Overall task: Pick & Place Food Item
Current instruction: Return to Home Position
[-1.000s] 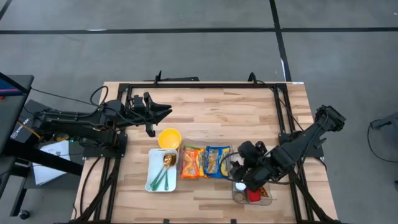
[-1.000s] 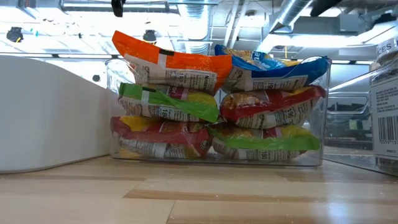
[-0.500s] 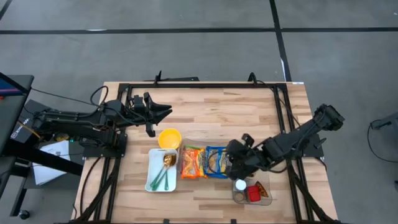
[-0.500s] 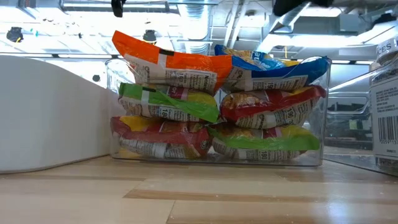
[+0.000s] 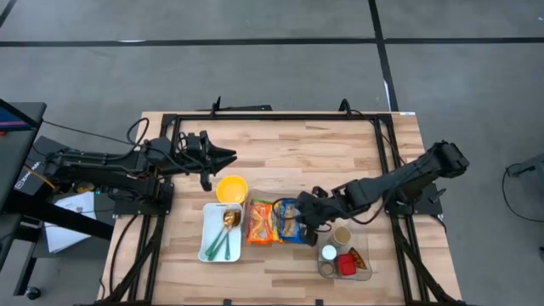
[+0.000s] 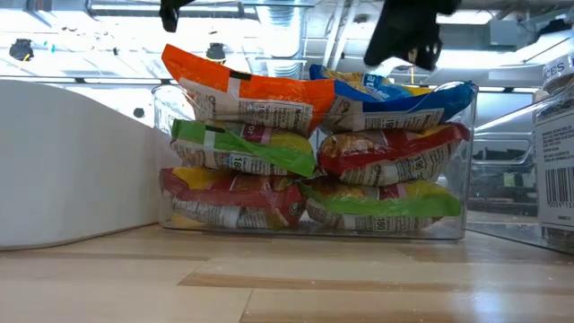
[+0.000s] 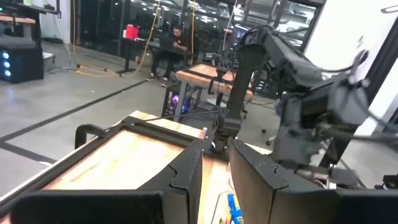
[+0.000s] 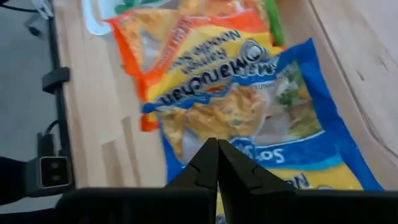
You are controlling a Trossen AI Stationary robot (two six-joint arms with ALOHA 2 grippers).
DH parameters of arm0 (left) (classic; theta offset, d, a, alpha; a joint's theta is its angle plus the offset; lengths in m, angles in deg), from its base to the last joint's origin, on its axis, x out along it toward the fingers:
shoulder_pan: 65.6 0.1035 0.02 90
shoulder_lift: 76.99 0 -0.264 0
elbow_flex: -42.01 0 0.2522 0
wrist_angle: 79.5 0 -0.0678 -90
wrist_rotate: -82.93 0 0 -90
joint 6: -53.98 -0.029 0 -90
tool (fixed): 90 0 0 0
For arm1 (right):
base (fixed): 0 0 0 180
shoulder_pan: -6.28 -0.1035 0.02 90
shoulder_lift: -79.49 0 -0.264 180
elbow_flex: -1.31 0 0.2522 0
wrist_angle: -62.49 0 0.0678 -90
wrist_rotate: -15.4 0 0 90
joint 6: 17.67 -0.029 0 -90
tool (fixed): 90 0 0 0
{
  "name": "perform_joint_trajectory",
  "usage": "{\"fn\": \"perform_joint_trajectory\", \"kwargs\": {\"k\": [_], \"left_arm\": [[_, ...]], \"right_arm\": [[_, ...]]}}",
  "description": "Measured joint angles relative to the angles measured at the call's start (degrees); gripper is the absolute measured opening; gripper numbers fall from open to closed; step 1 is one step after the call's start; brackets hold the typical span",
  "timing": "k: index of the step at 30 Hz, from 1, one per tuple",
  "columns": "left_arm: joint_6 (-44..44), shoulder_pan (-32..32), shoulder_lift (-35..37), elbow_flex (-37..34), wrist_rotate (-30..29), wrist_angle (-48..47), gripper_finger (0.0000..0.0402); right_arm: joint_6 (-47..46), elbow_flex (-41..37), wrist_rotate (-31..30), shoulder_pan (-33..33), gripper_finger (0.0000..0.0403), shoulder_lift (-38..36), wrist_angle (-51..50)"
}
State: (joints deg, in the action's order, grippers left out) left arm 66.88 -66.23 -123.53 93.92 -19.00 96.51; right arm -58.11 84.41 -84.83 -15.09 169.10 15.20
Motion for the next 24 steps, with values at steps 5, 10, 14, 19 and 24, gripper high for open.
{"fn": "perform_joint_trajectory", "kwargs": {"k": [5,10,14,19,24], "left_arm": [[-0.02,-0.19,0.0,0.0,0.02,0.03,0.0076],[-0.13,-0.19,0.0,0.0,0.02,0.03,0.0076],[-0.13,-0.19,0.0,0.0,0.02,0.03,0.0076],[-0.04,-0.19,-0.01,0.0,0.02,0.03,0.0076],[0.03,-0.17,0.0,0.0,0.02,-0.27,0.0076]], "right_arm": [[-0.06,-3.36,1.97,1.15,0.0,0.0,3.63],[-0.45,-4.58,2.88,1.8,0.0,0.21,3.97],[-0.19,-4.63,2.97,2.16,0.0,0.82,4.07],[0.39,-4.54,6.78,3.24,0.0,3.47,5.24],[1.49,-4.58,7.87,3.54,0.0,4.04,5.51]]}}
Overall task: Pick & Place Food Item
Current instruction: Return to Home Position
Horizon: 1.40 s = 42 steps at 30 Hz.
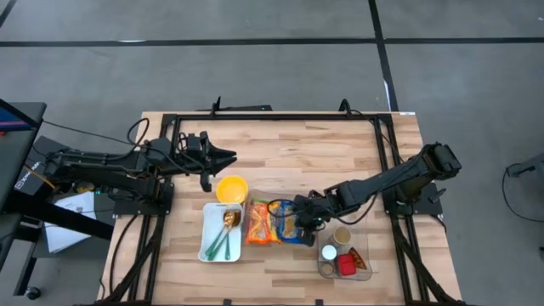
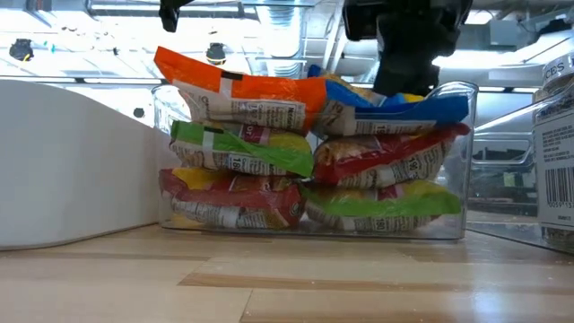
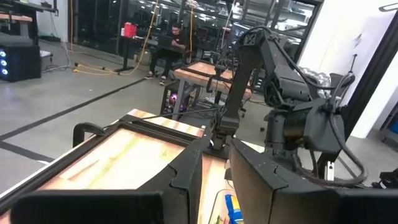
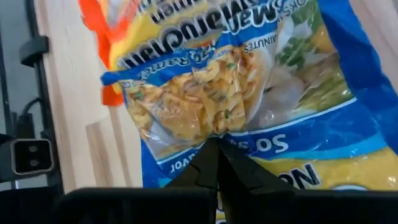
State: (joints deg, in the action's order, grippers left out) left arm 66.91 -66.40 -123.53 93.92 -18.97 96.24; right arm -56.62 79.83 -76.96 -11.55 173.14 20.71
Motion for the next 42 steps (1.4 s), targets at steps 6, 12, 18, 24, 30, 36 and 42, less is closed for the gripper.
{"fn": "perform_joint_trajectory", "kwargs": {"k": [6,12,18,24,30,36,42], "left_arm": [[1.09,-0.02,0.0,0.0,0.06,-0.68,0.0076],[1.07,-0.06,-0.14,0.0,2.13,-1.95,0.0076],[1.19,-1.99,-4.44,0.02,10.11,-11.22,0.0058],[3.69,-5.4,-15.48,0.0,13.81,-9.8,0.0005],[3.72,-8.86,-26.23,0.02,19.14,2.54,0.0001],[5.81,-11.09,-32.83,0.0,21.57,6.65,0.0001],[5.8,-11.08,-36.35,0.02,21.18,8.72,0.0001]], "right_arm": [[-0.38,-0.11,-0.51,-0.31,0.0,-4.38,0.95],[-2.87,0.01,-7.57,-2.68,0.0,-12.36,1.43],[-5.76,0.02,-15.57,-4.29,0.0,-18.2,0.16],[-6.12,0.0,-17.92,-4.28,0.0,-20.83,-0.47],[-6.13,0.01,-19.37,-4.28,0.0,-20.96,-0.48],[-6.99,0.0,-20.16,-4.28,0.0,-20.54,-0.42],[-7.2,0.0,-20.23,-4.28,0.0,-20.55,-0.25]]}}
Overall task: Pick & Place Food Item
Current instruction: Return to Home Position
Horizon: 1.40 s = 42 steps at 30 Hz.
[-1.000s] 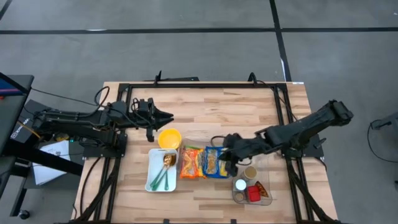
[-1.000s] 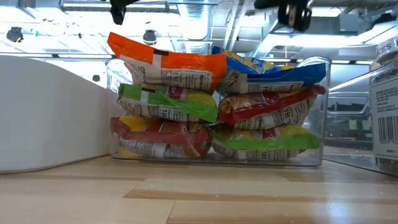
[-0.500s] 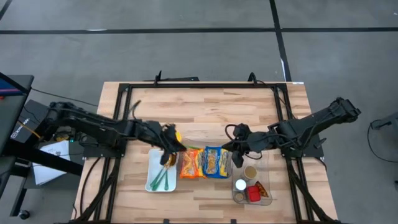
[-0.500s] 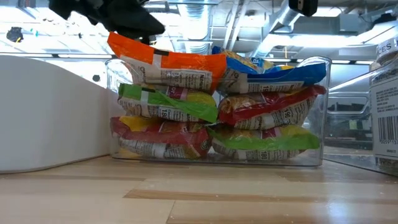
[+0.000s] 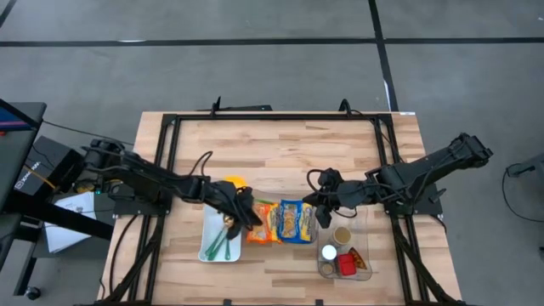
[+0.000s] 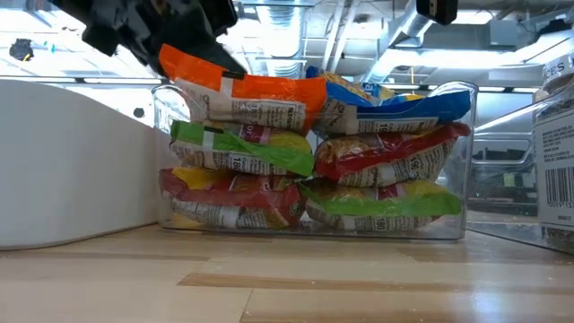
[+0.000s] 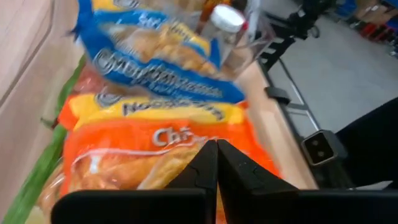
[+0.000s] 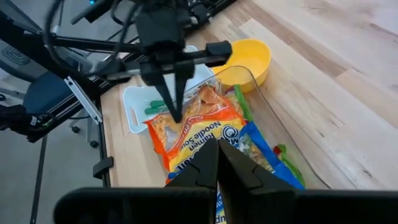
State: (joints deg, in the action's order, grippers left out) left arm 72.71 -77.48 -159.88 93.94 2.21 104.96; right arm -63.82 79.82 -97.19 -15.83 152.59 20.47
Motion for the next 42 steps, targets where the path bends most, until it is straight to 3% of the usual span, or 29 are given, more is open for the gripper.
{"fn": "perform_joint_trajectory", "kwargs": {"k": [10,17,24,31,38,42], "left_arm": [[2.79,0.7,-3.18,-0.02,-0.23,-0.13,0.0],[0.0,0.7,6.97,0.0,-0.6,1.6,0.0],[-4.7,0.85,21.44,-0.81,-7.37,-1.2,0.0],[-3.22,5.69,33.32,-9.45,-10.48,-1.7,0.0],[-3.06,15.9,36.76,-19.41,-3.24,1.2,0.0],[-4.98,17.44,40.86,-25.11,-1.75,4.86,0.0]], "right_arm": [[-0.44,0.0,0.01,0.0,0.0,0.0,0.02],[-0.44,0.0,0.0,0.0,0.0,0.0,0.25],[0.7,0.02,-4.56,-1.7,0.0,-1.61,-0.62],[1.61,0.0,-11.67,-5.2,0.0,-7.45,-6.16],[-1.61,0.0,-20.92,-8.05,0.0,-13.76,-12.86],[-4.48,0.0,-24.32,-8.93,0.0,-15.94,-15.8]]}}
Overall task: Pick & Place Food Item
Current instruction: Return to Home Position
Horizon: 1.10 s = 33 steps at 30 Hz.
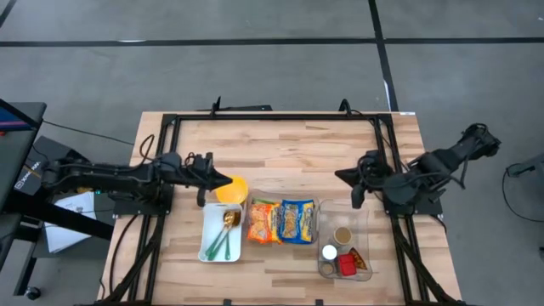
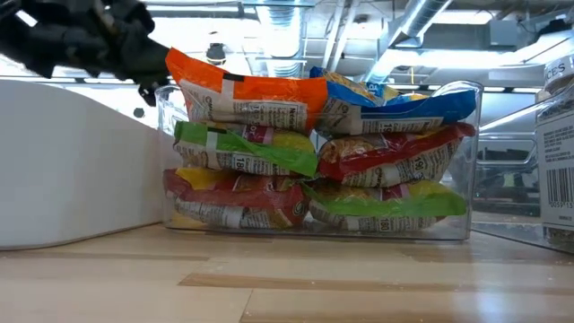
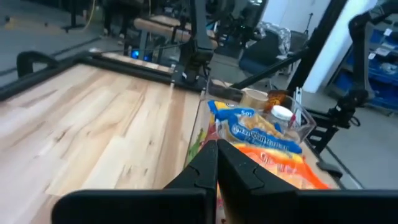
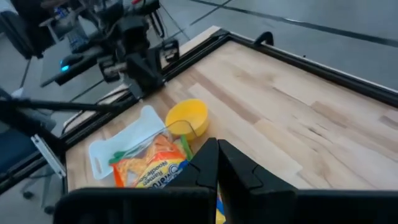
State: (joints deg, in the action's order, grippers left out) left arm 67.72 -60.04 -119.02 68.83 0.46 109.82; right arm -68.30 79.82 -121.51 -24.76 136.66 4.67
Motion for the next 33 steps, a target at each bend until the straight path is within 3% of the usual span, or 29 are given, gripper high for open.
{"fn": "perform_joint_trajectory", "kwargs": {"k": [14,33], "left_arm": [[-3.14,-0.76,19.55,-12.37,0.04,0.15,0.0],[-6.43,-0.81,30.71,-12.68,-0.04,-13.21,0.0]], "right_arm": [[-3.31,0.0,-1.17,0.61,0.0,-2.23,-1.16],[-7.91,0.0,-1.08,0.69,0.0,-1.68,-2.36]]}}
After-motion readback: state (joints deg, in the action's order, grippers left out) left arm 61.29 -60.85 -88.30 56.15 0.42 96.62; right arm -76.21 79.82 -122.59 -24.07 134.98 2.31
